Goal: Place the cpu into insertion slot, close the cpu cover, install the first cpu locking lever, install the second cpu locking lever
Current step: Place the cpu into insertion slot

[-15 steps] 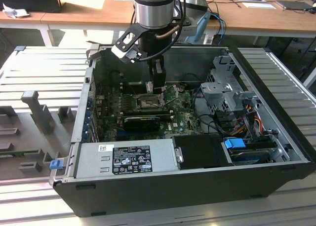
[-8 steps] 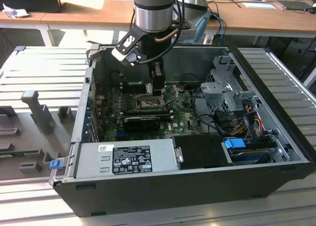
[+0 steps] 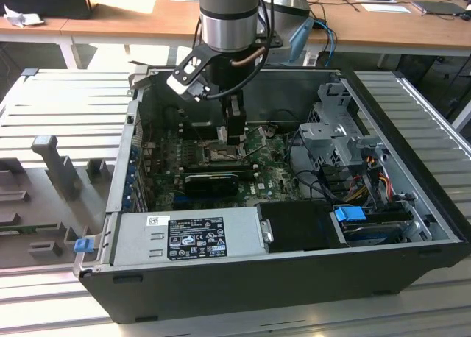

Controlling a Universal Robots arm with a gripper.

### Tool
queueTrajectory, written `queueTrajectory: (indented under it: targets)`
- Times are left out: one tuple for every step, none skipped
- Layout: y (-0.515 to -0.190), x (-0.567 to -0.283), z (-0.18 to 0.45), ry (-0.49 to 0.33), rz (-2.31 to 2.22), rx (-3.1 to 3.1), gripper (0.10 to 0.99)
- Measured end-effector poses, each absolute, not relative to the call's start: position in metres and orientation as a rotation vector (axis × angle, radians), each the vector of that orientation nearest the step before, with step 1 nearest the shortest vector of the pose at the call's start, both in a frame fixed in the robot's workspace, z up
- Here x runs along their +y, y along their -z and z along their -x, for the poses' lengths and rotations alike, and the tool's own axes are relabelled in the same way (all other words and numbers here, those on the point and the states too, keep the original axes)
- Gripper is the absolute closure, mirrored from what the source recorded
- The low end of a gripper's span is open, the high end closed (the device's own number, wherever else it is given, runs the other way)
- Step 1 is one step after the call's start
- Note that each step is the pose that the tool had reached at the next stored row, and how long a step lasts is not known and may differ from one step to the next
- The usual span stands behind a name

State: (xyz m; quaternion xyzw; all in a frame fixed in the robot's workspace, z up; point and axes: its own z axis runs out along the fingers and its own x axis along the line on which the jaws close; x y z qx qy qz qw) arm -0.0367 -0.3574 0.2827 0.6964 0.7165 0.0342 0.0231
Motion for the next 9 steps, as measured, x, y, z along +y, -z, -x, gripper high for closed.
queueTrajectory:
  targets:
    - [-0.2822, -0.3574, 0.0368, -0.106, -2.156, 2.218, 0.561]
    - [-0.2815, -0.3573, 0.0368, -0.106, -2.156, 2.218, 0.561]
    - [-0.2809, -0.3573, 0.0368, -0.106, -2.156, 2.218, 0.561]
    - [-0.2804, -0.3573, 0.0368, -0.106, -2.156, 2.218, 0.561]
    - [-0.2795, -0.3573, 0.0368, -0.106, -2.156, 2.218, 0.561]
    - [-0.2792, -0.3573, 0.0369, -0.106, -2.156, 2.218, 0.561]
    - [-0.2786, -0.3573, 0.0369, -0.106, -2.156, 2.218, 0.561]
    - [-0.2777, -0.3573, 0.0369, -0.106, -2.156, 2.218, 0.561]
    - [-0.2765, -0.3573, 0.037, -0.106, -2.156, 2.218, 0.561]
